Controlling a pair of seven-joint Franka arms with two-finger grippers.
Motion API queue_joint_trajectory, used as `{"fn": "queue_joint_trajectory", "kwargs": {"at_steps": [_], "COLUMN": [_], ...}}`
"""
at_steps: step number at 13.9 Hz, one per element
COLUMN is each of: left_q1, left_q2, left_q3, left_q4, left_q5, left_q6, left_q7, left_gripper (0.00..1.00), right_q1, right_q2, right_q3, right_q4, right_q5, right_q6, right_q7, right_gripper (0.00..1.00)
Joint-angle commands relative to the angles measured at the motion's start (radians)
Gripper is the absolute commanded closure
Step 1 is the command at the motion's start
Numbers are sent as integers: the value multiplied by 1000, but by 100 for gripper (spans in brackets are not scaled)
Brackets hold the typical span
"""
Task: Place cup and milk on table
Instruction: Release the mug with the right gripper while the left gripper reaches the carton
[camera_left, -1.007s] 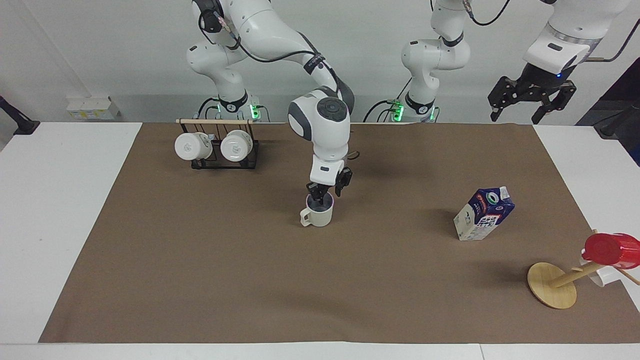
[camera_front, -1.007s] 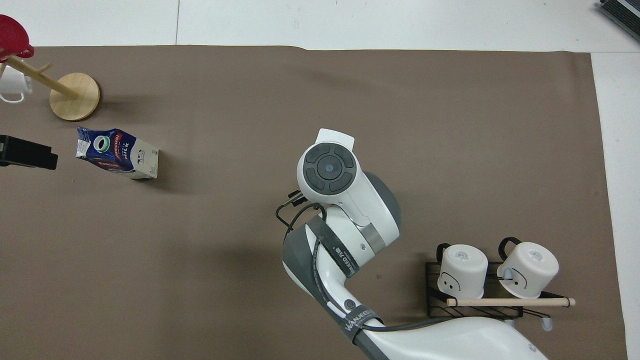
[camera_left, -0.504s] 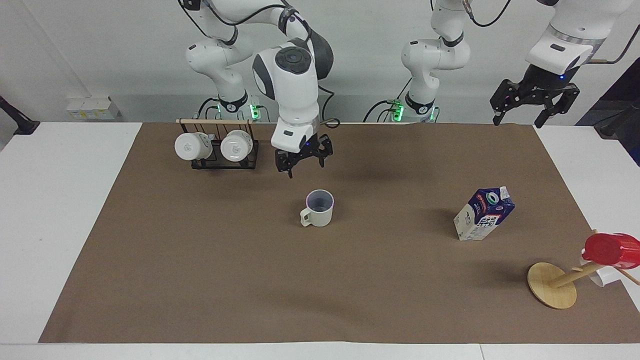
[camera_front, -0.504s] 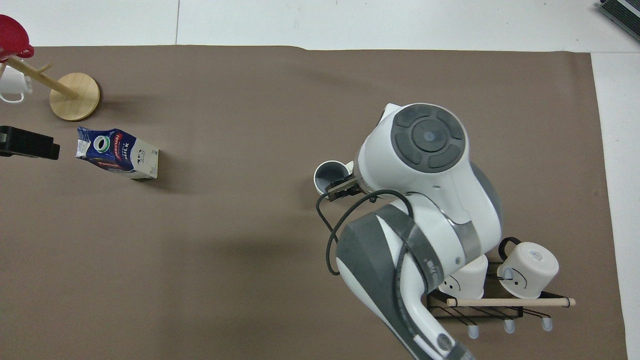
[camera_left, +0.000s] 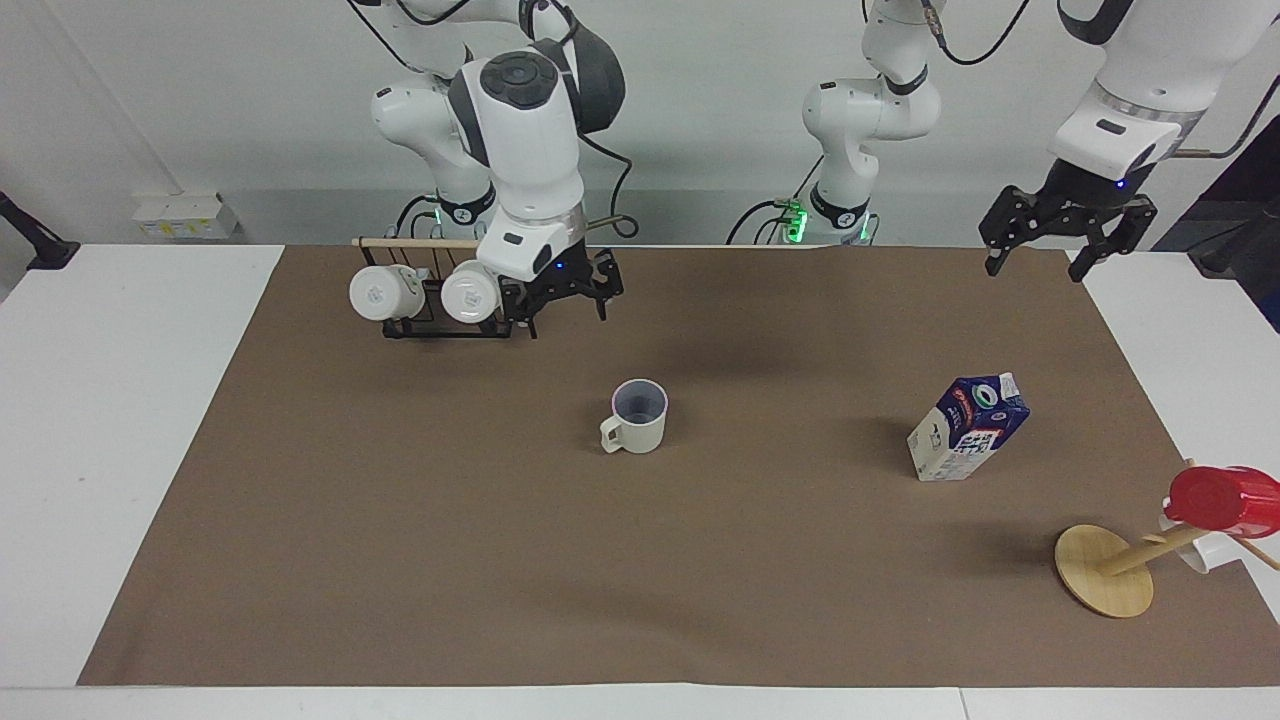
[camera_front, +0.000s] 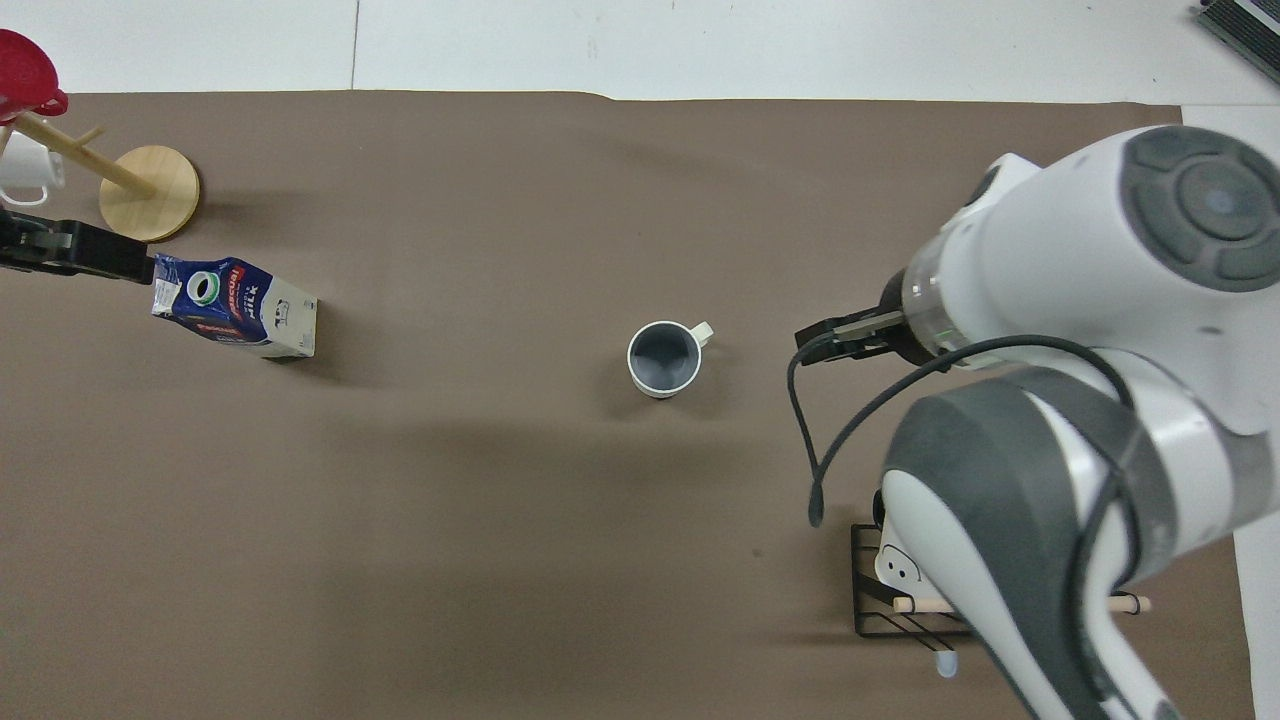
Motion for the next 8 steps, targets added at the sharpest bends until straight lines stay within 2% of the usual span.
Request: {"fn": "queue_joint_trajectory", "kwargs": {"at_steps": [1,4,8], "left_q1": [26,44,44], "left_q2": [-6,-2,29], "left_q3": [-9,-9,-9], "left_q4": [-97,-177,-266], "left_q5": [-7,-7,-7], "left_q6": [114,204,323], "left_q7": [18,18,18], "left_gripper": [0,0,0], "right_q1": [-75,-165,-270], "right_q2": [-59,-91,-95], "right_q3": [8,0,0], "right_q4": [-14,-14,-16], "right_q5": [8,7,5], "right_q6": [-50,-102,-161], "right_q7": [-6,-5,-8], "right_gripper": [0,0,0]}}
